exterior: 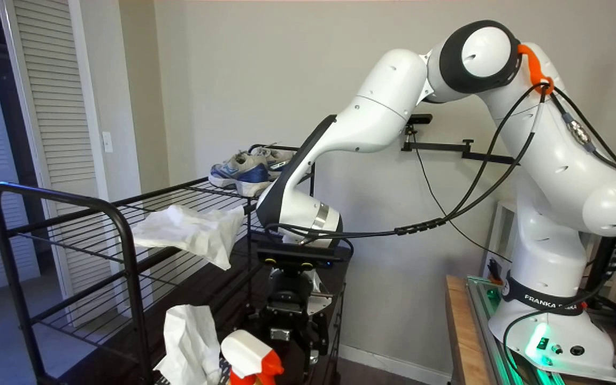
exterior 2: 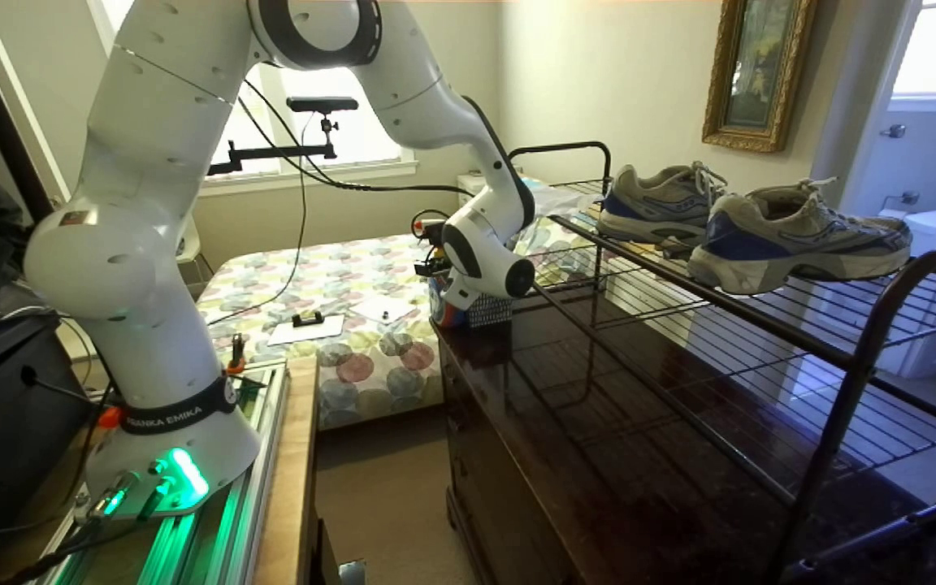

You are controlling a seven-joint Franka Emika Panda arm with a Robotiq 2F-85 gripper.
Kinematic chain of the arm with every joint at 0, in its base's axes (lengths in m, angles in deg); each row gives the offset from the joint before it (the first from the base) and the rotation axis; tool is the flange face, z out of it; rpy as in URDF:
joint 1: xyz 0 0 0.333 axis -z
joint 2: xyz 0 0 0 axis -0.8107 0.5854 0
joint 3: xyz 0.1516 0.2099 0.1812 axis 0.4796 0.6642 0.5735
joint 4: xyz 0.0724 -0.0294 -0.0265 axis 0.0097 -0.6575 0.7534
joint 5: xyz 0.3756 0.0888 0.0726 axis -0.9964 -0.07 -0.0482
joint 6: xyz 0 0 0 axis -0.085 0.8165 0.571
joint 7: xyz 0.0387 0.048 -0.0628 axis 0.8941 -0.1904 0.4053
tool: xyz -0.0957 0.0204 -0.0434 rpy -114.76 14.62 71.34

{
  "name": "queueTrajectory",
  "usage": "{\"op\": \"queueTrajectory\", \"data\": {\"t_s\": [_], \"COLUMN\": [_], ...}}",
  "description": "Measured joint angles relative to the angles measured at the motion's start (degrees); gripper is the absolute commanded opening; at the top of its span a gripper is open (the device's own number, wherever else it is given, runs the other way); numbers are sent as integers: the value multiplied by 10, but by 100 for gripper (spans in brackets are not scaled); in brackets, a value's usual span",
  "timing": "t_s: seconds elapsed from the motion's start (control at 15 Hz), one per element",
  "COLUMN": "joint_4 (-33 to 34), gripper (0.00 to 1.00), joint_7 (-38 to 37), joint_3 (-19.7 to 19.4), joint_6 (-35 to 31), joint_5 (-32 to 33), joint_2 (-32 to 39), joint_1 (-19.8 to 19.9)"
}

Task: Put the blue bottle on the top rack

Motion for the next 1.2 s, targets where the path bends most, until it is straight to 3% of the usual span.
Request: {"op": "queueTrajectory", "data": {"t_s": [0.67,1.2], "joint_4": [22,23], "gripper": [100,100], "joint_7": [6,5], "joint_3": [7,23], "joint_6": [-79,-92], "joint_5": [-45,-49], "joint_2": [12,19], "joint_1": [-12,-27]}}
